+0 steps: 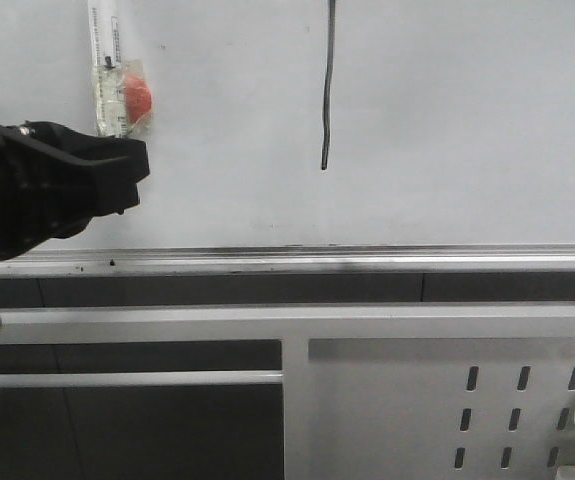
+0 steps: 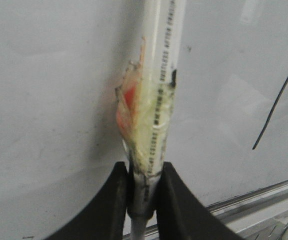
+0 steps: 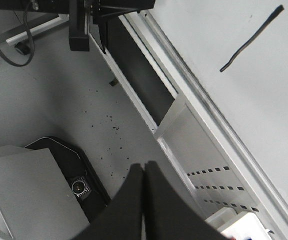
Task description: Write number 1 on whiteboard
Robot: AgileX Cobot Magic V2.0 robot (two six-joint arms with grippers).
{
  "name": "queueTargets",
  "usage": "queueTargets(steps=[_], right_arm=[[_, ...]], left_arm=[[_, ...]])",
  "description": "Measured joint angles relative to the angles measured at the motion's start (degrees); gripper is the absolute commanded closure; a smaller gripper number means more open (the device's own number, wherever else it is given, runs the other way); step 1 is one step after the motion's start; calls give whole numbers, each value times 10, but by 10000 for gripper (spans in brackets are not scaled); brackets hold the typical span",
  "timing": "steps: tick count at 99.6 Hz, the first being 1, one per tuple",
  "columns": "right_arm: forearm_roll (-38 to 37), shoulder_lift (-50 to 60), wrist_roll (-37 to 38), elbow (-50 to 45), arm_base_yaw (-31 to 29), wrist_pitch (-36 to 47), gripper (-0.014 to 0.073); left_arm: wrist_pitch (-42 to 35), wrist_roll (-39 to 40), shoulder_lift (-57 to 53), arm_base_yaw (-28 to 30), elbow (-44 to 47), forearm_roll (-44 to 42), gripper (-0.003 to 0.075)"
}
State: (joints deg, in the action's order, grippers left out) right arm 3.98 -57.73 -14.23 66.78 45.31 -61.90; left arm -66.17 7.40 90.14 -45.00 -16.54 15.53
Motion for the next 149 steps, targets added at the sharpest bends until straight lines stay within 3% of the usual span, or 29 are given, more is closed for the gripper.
queueTargets(steps=[125, 134, 149], right_arm=[[-2, 0, 0, 0, 0, 0, 652], [-2, 0, 0, 0, 0, 0, 652], [-2, 0, 0, 0, 0, 0, 652]], left_arm=[[9, 14, 40, -1, 3, 9, 737], [9, 15, 40, -1, 3, 9, 692], [11, 15, 40, -1, 1, 9, 531]])
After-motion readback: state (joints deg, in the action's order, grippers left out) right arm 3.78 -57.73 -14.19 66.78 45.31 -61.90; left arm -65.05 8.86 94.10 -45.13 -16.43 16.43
